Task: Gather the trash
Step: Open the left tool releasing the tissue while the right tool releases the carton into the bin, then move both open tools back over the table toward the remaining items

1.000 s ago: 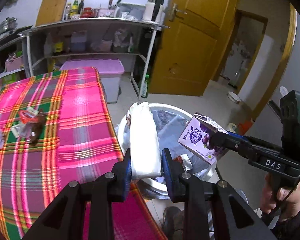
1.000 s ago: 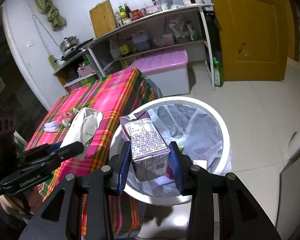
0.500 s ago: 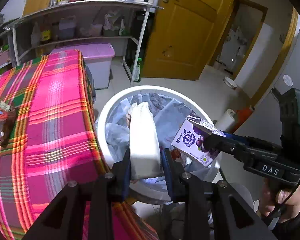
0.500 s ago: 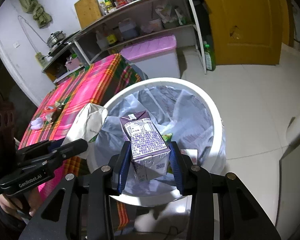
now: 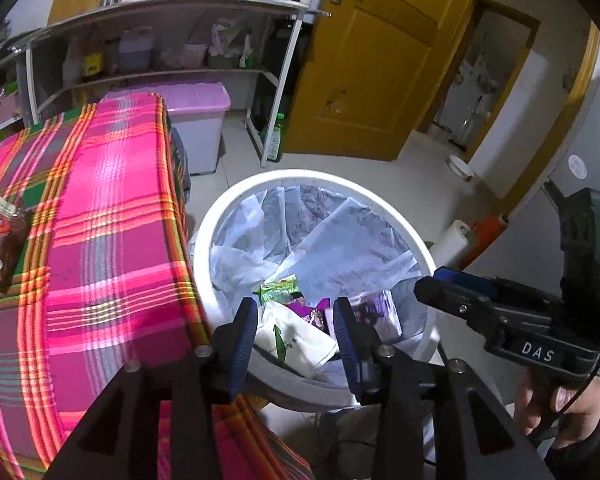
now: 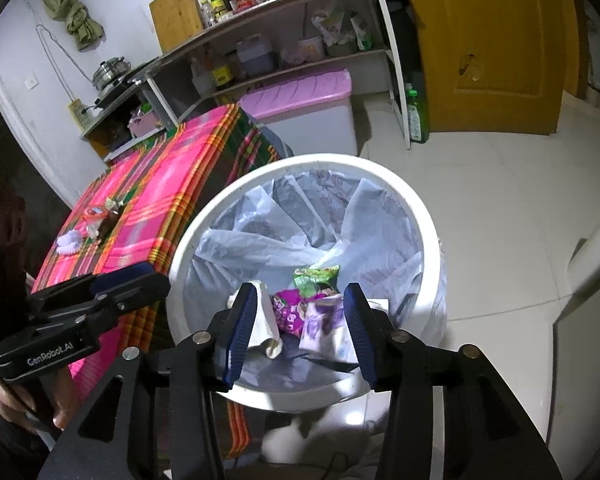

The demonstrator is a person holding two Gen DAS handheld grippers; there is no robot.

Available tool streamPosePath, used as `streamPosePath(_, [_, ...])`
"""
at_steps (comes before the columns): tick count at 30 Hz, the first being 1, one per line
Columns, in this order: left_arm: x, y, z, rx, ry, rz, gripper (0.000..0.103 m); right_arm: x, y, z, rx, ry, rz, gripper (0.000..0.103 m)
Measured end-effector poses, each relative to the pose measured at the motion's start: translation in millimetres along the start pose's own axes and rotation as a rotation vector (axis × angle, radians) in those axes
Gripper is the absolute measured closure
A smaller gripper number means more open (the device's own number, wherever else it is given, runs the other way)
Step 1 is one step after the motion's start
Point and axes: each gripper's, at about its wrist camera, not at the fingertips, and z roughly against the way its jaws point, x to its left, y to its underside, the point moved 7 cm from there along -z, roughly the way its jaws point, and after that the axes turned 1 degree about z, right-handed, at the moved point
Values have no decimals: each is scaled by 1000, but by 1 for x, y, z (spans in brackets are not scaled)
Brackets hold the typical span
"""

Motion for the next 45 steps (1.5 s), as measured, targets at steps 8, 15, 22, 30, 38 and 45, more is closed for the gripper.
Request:
streamPosePath(8, [7,4,32,-59,-16,18,64,26,-4,23,-49,-24,37,57])
streamPosePath(15, [18,11,65,-122,-45,27,64,55,-3,36,-72,-59,78,57])
streamPosePath(22, [36,21,93,-163,-75,54,64,86,1,40,-74,-106,118,57])
streamPosePath(30, [57,34,116,-193,-104,92,64,111,4,39,-65,-141,153,57])
streamPosePath(38, [82,41,137,-228,-143,143,64,133,5,36,-58,-171,186,57])
streamPosePath(45, [103,44,152,-258,-180,176,64,150,3,25,-42,-191,206,57])
